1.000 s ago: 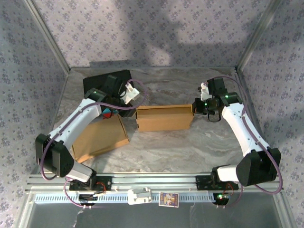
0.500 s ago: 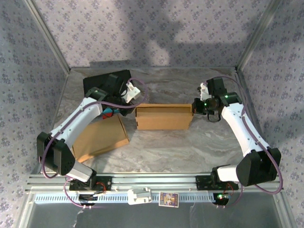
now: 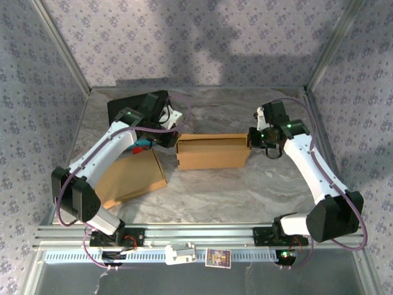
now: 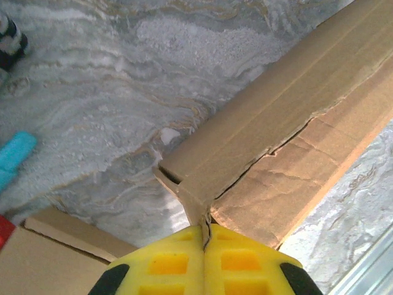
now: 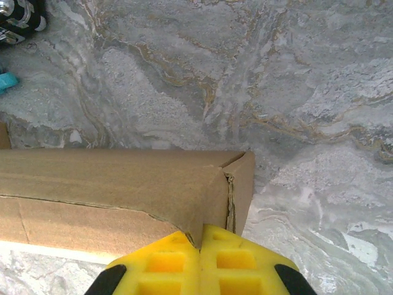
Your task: Fold the paper box
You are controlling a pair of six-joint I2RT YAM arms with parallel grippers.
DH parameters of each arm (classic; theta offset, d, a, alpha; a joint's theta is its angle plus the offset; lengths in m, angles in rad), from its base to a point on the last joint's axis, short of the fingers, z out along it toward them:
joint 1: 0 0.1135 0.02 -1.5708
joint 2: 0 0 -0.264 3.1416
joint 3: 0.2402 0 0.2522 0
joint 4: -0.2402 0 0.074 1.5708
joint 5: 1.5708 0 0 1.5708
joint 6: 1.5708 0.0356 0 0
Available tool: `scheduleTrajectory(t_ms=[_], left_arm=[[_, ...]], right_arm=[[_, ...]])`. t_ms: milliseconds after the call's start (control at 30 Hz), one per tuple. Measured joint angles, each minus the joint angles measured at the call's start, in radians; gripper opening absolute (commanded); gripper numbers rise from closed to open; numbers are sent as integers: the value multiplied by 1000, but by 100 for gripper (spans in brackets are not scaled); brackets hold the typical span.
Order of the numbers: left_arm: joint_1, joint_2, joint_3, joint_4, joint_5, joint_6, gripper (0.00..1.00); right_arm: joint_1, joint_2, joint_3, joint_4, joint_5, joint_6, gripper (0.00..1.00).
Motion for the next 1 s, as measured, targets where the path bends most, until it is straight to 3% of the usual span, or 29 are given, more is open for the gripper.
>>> scheduleTrajectory(t_ms=[333,1000], left_arm=[[-24,64,109,-115,-19,-174,0],[-27,175,264,-246,-14,-314,0]], right_arm=[[23,-5,0,2,44,25,0],[31,-7,-2,7,60,31,0]])
